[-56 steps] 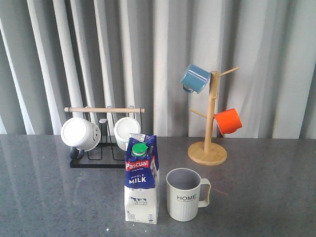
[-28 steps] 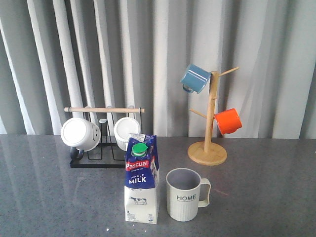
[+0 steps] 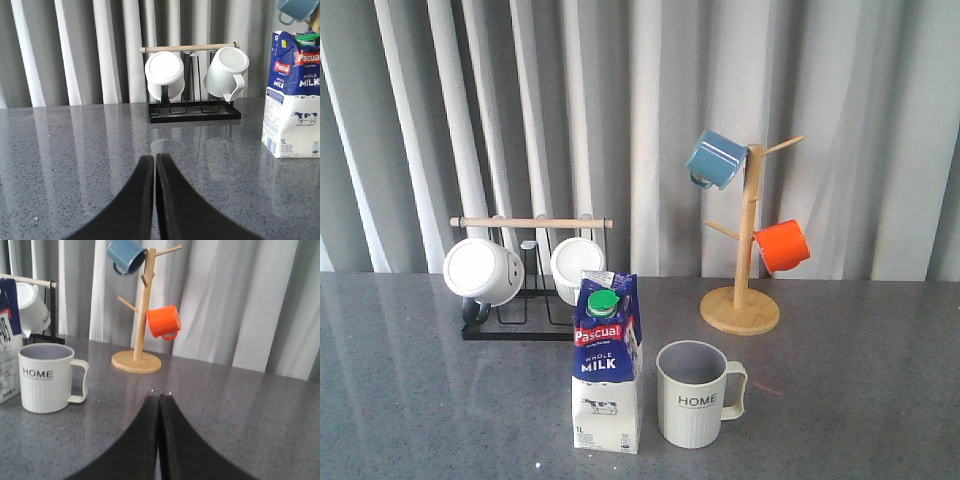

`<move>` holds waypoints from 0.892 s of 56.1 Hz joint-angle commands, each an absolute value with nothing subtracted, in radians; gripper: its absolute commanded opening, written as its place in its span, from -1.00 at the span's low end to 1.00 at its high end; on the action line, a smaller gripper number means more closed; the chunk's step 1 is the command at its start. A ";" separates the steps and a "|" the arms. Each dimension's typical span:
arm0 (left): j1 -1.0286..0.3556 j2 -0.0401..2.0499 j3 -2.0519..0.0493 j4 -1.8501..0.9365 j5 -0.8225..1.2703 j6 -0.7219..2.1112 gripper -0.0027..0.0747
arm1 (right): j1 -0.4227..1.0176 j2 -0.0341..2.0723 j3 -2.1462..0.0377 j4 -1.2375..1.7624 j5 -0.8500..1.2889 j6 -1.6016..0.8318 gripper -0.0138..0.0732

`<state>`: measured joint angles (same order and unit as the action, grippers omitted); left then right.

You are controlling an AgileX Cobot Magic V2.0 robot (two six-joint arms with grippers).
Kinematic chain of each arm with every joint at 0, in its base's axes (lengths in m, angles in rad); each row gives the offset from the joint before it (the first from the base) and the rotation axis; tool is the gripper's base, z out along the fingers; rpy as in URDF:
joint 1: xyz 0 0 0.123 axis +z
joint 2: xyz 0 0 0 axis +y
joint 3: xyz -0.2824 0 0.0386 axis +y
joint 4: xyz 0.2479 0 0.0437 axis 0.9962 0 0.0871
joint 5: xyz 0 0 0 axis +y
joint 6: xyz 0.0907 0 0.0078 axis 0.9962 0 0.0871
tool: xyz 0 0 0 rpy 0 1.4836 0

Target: Place milk next to cup

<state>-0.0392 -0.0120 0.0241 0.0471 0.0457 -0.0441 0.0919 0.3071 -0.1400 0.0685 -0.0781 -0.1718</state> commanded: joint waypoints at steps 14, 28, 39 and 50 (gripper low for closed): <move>-0.042 -0.024 0.003 0.037 -0.023 -0.047 -0.95 | 0.073 0.013 0.037 0.097 -0.050 -0.144 -0.70; -0.042 -0.024 0.003 0.037 -0.023 -0.047 -0.95 | -0.036 -0.026 0.037 0.099 0.046 -0.104 -0.70; -0.042 -0.024 0.003 0.037 -0.023 -0.047 -0.95 | -0.044 -0.026 0.037 0.095 0.046 -0.102 -0.70; -0.042 -0.024 0.003 0.037 -0.023 -0.047 -0.95 | -0.044 -0.026 0.037 0.083 0.046 -0.095 -0.70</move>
